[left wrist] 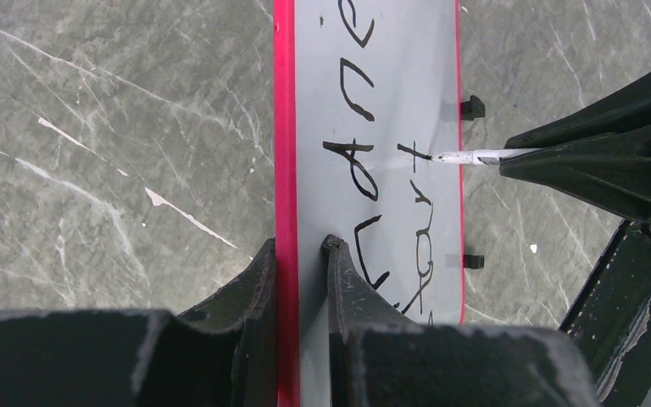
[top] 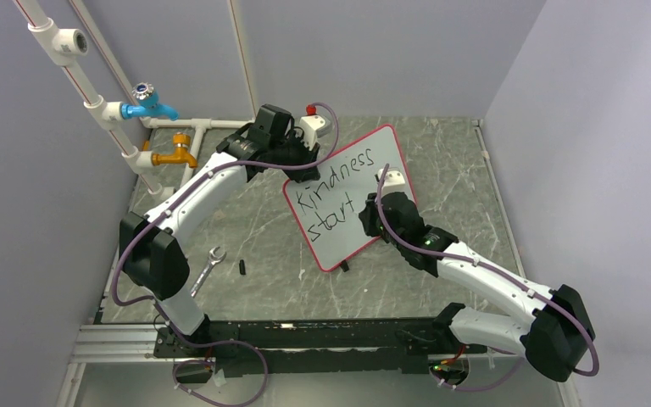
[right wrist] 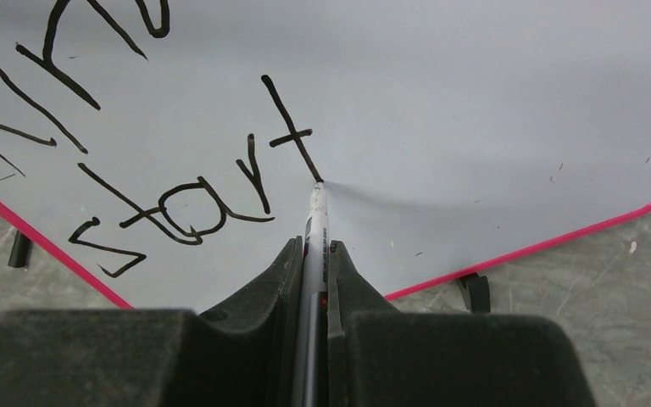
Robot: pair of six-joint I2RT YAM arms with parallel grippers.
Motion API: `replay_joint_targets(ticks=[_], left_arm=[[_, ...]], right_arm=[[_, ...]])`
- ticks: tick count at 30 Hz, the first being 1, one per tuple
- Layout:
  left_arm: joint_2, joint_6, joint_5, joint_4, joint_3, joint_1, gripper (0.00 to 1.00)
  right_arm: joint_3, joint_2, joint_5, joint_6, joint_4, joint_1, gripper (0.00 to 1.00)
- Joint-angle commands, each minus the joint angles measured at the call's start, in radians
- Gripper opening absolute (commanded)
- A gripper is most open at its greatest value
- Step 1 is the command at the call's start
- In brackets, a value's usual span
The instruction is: Write a sentence on the whiteboard
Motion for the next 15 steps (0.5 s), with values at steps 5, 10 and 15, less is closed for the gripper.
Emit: replay_joint_targets(ticks=[5,10,15], left_arm=[[0.027,0.146,-0.147,-0.168,-0.031,-0.018,0.00],[0.022,0.144,-0.151,-0.161,-0.036,-0.017,0.00],[0.016,0.133,-0.153,-0.145,-0.039,-0.021,0.00]], right_arm=[[0.073,0.022,0.069,-0.035,0.001,-0.009,0.00],[0.124,0.043,0.081,-0.070,0.004,-0.021,0.00],[0.145,0.011,0.071,-0.079,-0.016,-0.022,0.00]])
